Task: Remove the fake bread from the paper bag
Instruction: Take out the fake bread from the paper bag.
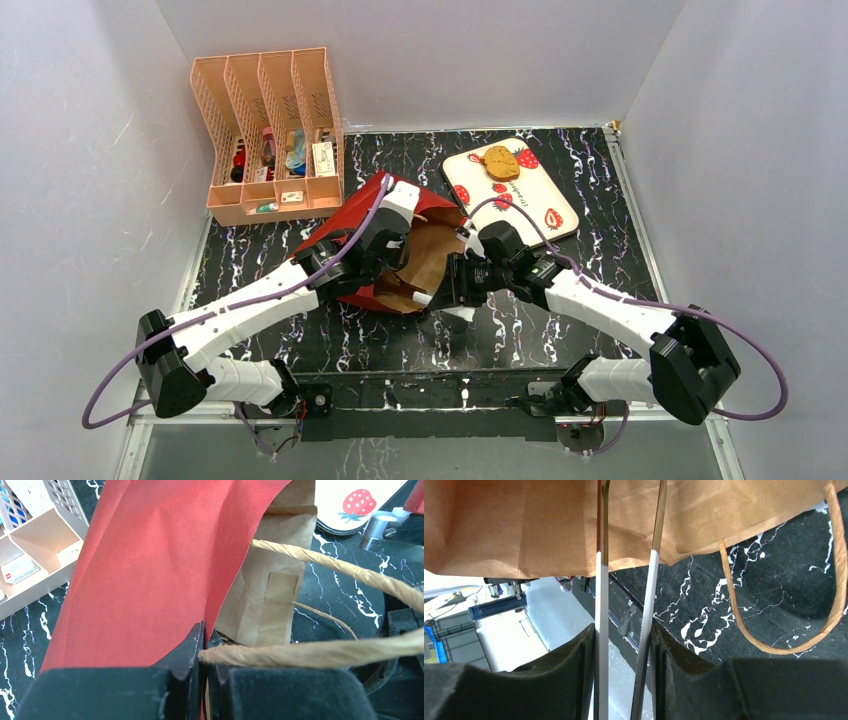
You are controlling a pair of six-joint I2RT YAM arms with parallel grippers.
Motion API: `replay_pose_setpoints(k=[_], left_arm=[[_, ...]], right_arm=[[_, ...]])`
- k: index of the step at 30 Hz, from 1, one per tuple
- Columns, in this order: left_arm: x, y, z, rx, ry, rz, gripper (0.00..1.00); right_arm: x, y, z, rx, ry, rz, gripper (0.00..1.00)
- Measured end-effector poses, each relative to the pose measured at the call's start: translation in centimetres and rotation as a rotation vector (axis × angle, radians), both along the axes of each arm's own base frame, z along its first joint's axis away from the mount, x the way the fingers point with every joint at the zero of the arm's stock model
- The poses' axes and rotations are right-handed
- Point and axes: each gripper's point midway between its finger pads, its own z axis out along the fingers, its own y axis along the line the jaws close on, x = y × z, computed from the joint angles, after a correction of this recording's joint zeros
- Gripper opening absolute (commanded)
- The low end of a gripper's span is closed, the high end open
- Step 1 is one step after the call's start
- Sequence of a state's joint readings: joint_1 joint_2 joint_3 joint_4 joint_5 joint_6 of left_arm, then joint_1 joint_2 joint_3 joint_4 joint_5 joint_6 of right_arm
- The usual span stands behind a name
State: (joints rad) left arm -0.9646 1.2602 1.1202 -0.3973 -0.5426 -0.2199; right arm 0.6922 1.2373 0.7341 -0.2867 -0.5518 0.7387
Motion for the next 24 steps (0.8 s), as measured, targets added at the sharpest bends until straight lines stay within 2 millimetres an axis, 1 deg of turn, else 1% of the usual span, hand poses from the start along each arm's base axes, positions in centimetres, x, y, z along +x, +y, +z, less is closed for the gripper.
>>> replay_pose_setpoints(k=[2, 6, 7, 10, 13, 15, 16, 18, 19, 20, 21, 22, 24], left_arm=[[0.0, 0.0, 0.1, -0.003, -0.002, 0.0, 0.0], [0.0, 0.0, 0.3, -0.009, -0.007, -0.001, 0.0], [0.0, 0.0, 0.3, -0.009, -0.008, -0.002, 0.0], [0.0, 0.0, 0.4, -0.01, -0.009, -0.003, 0.0], [0.0, 0.0, 0.3, -0.008, -0.009, -0.005, 0.0], [0.0, -0.1, 0.4, -0.01, -0.009, -0.008, 0.0], [0.0, -0.2, 0.4, -0.011, -0.009, -0.009, 0.0], [0.0, -0.2, 0.4, -0.014, -0.012, -0.009, 0.0], [0.0, -0.2, 0.5, -0.015, -0.012, -0.009, 0.0], [0.0, -0.2, 0.5, -0.015, -0.012, -0.009, 0.0], [0.0, -0.2, 0.5, -0.016, -0.012, -0.009, 0.0], [0.0, -0.2, 0.5, -0.017, -0.012, -0.008, 0.0], [0.0, -0.3, 0.4, -0.02, -0.011, -0.006, 0.0]], right_arm=[[0.2, 0.0, 0.3, 0.002, -0.012, -0.004, 0.17], [0.4, 0.2, 0.4, 0.002, -0.011, -0.002, 0.37], [0.4, 0.2, 0.3, 0.0, -0.008, -0.002, 0.39], [0.6, 0.5, -0.3, -0.006, 0.009, -0.003, 0.42], [0.9, 0.9, -0.9, -0.004, 0.016, 0.001, 0.48], [1.2, 1.2, -1.4, -0.004, 0.018, 0.0, 0.5], [1.3, 1.3, -1.6, -0.005, 0.027, -0.003, 0.49], [1.4, 1.4, -2.0, -0.008, 0.037, -0.007, 0.42], [1.5, 1.5, -2.1, -0.007, 0.041, -0.007, 0.34], [1.5, 1.6, -2.2, -0.006, 0.046, -0.007, 0.23], [1.5, 1.7, -2.3, -0.006, 0.051, -0.007, 0.15], [1.5, 1.7, -2.4, -0.005, 0.054, -0.007, 0.1], [1.5, 1.8, -2.3, -0.001, 0.06, -0.005, 0.02]])
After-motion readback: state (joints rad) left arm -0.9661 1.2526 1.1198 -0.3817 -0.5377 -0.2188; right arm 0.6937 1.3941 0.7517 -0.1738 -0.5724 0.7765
